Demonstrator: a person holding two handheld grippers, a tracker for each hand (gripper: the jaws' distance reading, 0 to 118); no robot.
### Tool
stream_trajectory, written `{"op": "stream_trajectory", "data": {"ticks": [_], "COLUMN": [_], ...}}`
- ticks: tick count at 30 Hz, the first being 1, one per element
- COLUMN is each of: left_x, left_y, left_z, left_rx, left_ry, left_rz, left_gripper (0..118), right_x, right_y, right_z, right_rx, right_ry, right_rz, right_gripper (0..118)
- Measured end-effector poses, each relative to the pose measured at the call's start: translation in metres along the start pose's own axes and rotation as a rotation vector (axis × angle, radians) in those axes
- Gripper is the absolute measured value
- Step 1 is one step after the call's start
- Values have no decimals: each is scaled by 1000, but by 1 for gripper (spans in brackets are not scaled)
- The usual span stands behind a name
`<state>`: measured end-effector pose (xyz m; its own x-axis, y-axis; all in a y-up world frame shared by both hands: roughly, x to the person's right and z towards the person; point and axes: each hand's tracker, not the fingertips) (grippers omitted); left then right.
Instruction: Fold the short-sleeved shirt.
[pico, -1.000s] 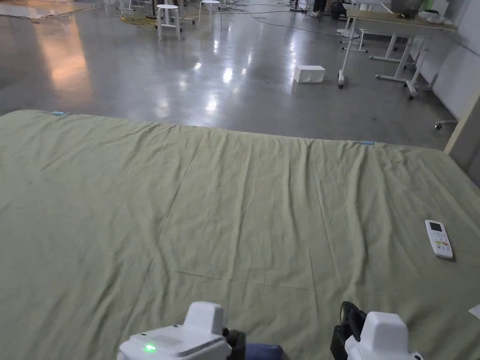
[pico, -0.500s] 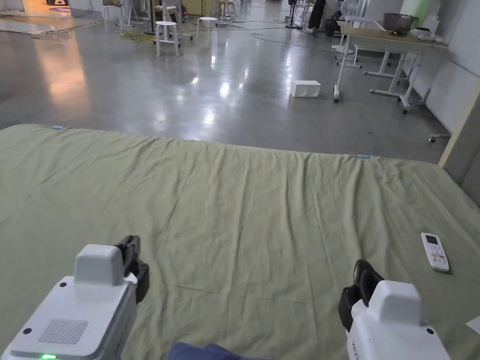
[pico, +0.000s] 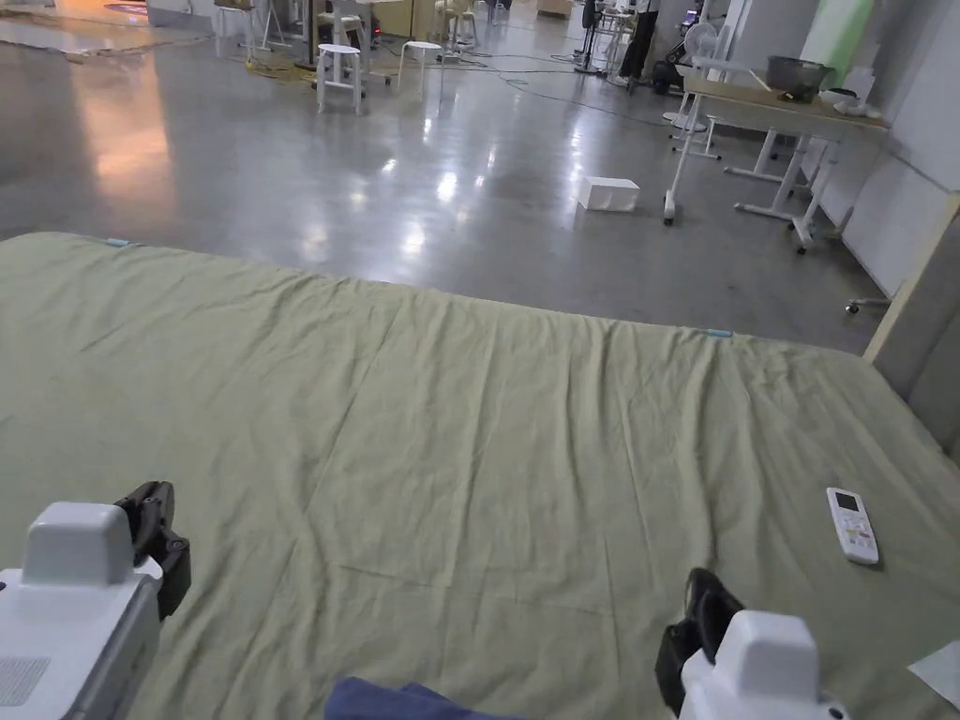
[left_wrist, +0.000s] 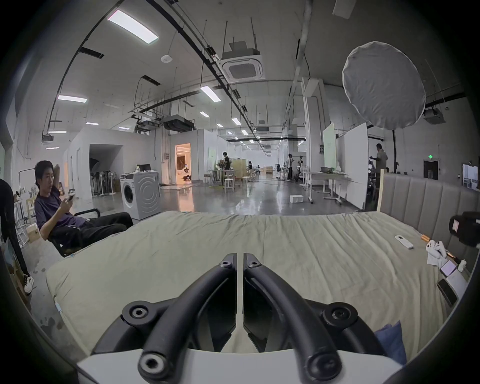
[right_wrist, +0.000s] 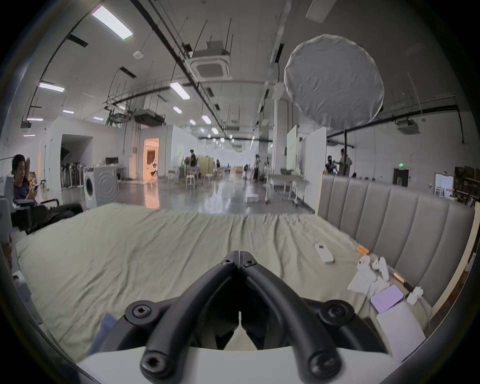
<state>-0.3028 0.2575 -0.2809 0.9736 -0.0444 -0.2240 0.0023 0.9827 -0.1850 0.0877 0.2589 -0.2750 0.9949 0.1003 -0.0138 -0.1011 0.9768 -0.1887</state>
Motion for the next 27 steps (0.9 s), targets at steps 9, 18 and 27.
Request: {"op": "stream_trajectory", "data": {"ticks": [9,18,27], "left_x": [-13,-15,-10], "left_y": [-40,-73,-95], "left_z": [10,8,-22], "left_rx": [-141,-317,-619], "left_ry": [-36,-142,-431], "left_rz": [52,120,307], "left_gripper": [4,4,25], "right_x": [-69,-101,-93], "right_y": [-94,-138,-154], "right_z": [16,-23,-51], "right_rx": [-224,-319,-398], "right_ry": [186,222,185], "right_rz": [83,133,85], "right_gripper": [0,0,0]}}
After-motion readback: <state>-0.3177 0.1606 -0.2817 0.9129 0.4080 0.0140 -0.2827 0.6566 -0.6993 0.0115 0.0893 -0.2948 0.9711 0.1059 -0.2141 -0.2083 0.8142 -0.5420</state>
